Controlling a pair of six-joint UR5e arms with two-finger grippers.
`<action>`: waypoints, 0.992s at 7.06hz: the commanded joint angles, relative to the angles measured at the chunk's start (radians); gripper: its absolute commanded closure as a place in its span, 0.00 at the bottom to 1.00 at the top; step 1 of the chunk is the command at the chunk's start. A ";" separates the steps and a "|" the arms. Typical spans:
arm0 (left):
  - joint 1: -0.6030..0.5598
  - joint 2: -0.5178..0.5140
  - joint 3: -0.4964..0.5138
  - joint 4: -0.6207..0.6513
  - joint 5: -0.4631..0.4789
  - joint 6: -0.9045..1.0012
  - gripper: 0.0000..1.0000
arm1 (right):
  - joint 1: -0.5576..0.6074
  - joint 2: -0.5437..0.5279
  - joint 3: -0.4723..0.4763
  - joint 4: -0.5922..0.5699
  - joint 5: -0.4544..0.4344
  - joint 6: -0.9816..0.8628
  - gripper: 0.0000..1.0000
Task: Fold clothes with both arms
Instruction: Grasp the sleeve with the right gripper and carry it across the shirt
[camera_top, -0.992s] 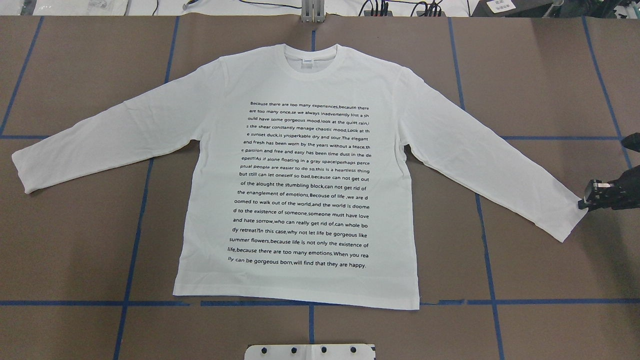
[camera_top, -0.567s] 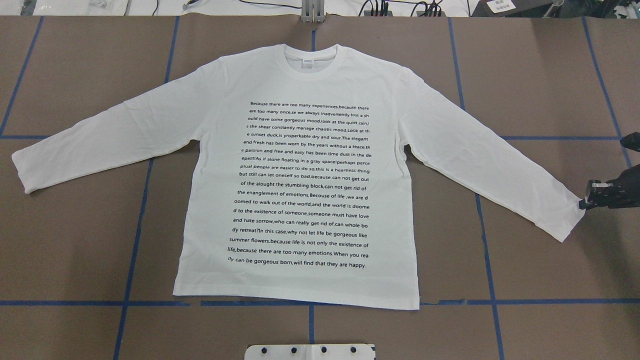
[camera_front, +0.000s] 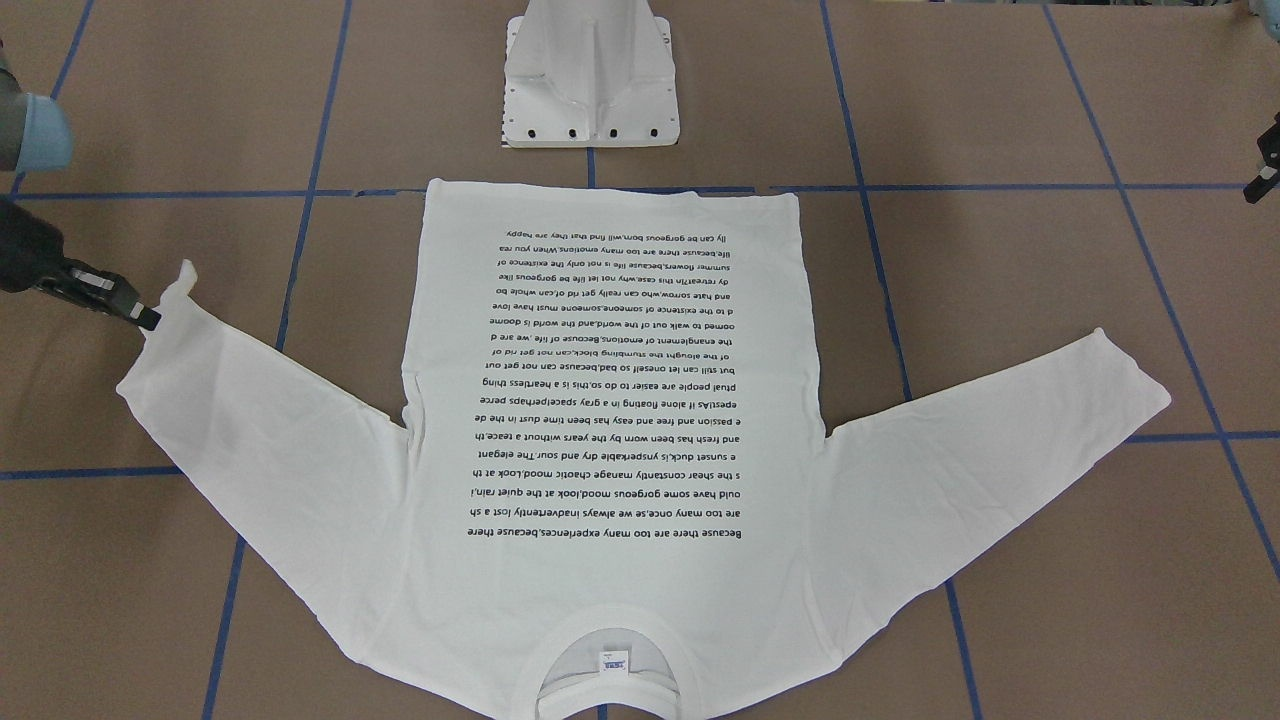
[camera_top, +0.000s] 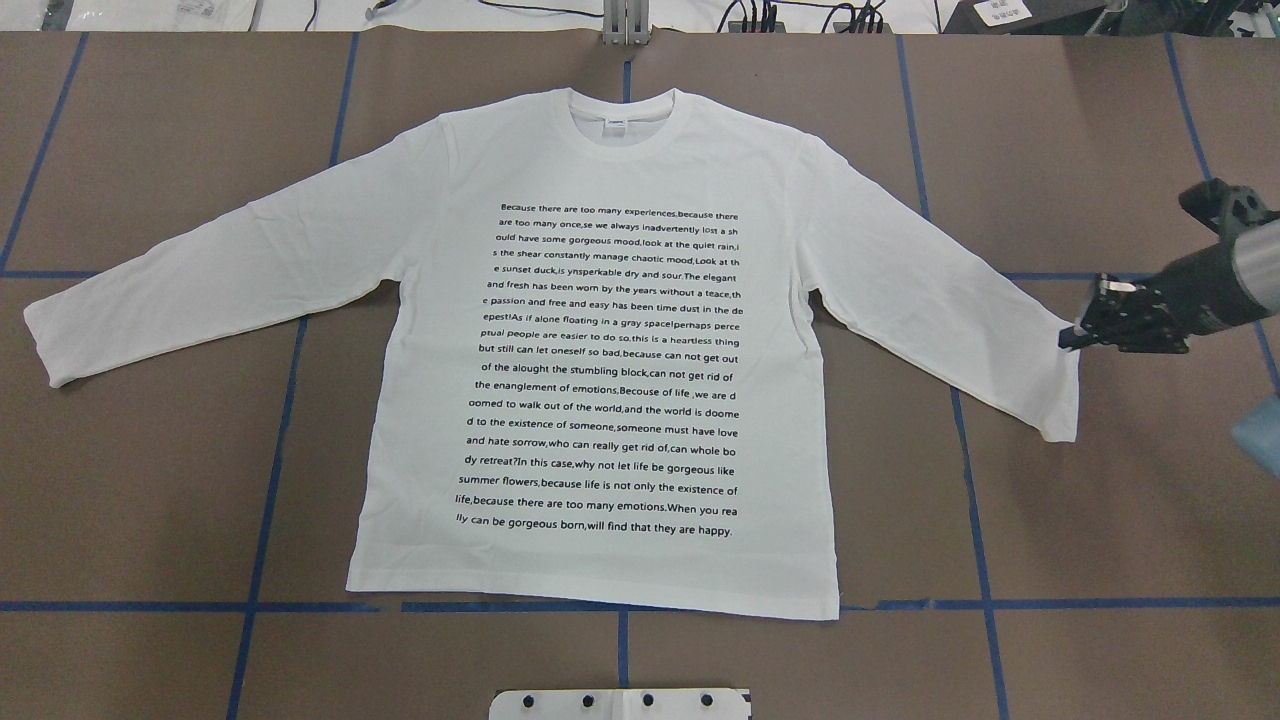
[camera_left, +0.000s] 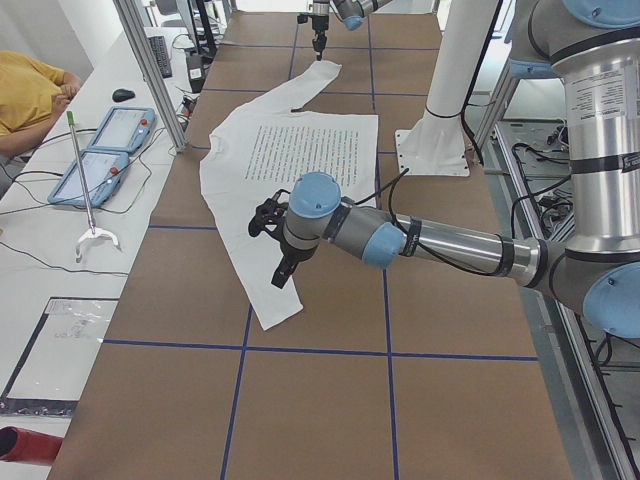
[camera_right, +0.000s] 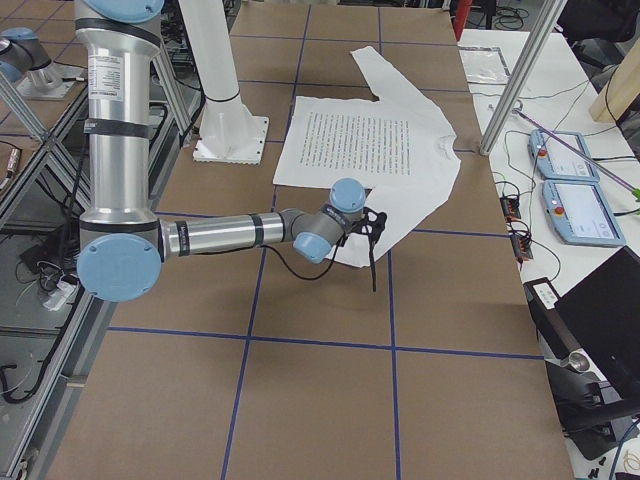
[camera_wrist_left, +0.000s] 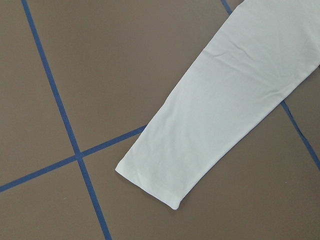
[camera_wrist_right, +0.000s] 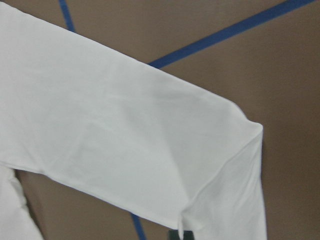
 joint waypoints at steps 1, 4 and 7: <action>0.001 -0.001 -0.003 0.001 0.001 -0.002 0.00 | -0.058 0.331 -0.009 -0.190 -0.029 0.261 1.00; 0.001 -0.001 -0.006 -0.001 0.001 -0.003 0.00 | -0.169 0.787 -0.175 -0.502 -0.305 0.286 1.00; 0.001 -0.001 -0.008 -0.001 0.001 -0.002 0.00 | -0.327 1.077 -0.462 -0.369 -0.477 0.307 1.00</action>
